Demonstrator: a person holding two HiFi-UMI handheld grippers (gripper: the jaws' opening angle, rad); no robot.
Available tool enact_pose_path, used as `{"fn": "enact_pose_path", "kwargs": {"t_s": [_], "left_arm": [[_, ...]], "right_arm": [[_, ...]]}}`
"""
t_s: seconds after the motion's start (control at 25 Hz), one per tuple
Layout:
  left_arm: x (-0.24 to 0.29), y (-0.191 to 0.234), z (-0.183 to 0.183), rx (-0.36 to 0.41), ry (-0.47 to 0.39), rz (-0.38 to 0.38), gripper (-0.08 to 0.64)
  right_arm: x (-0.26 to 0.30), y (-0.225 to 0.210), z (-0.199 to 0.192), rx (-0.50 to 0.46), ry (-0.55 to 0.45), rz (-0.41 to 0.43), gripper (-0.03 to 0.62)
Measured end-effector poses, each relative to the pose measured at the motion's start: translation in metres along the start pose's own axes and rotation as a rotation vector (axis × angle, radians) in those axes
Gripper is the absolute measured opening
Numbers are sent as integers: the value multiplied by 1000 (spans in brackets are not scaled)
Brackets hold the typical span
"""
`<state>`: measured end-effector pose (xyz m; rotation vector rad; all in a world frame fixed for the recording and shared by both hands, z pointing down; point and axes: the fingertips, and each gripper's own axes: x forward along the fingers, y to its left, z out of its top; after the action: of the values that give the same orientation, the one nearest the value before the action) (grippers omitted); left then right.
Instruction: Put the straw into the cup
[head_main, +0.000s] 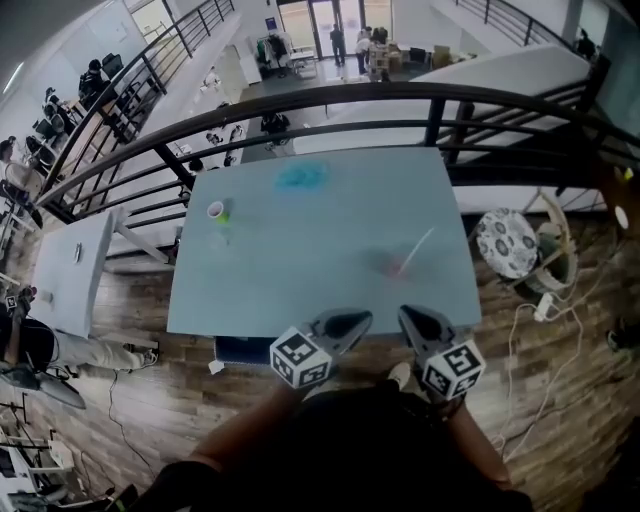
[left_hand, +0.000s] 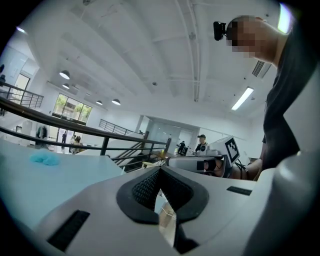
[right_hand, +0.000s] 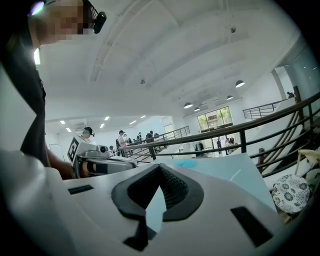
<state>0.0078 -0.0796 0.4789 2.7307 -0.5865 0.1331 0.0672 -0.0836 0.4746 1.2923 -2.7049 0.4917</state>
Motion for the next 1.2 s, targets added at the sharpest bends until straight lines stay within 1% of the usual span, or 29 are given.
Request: {"fn": "enact_pose_path", "kwargs": {"t_s": [0.16,0.36,0.56,0.84,1.2], "left_arm": [[-33,-12,-8,3,-1,-32,11],[-72,-26,-24,1,14,-82,11],[-89,-34,-41,-16,33,-121,11],[-95,-63,-40,-13,12,-156,11],[-84,-107,-38,-21,-20,-132,11]], "right_arm": [[-7,33,-11,-23,-16,-32,12],[-11,81,-25,34,-28,-74,12],[-20,112,-35,41,-34,-100,12],[-44,132,-31,11,-43,-122,12],[-82,137,-26,-16,-50,-87,12]]}}
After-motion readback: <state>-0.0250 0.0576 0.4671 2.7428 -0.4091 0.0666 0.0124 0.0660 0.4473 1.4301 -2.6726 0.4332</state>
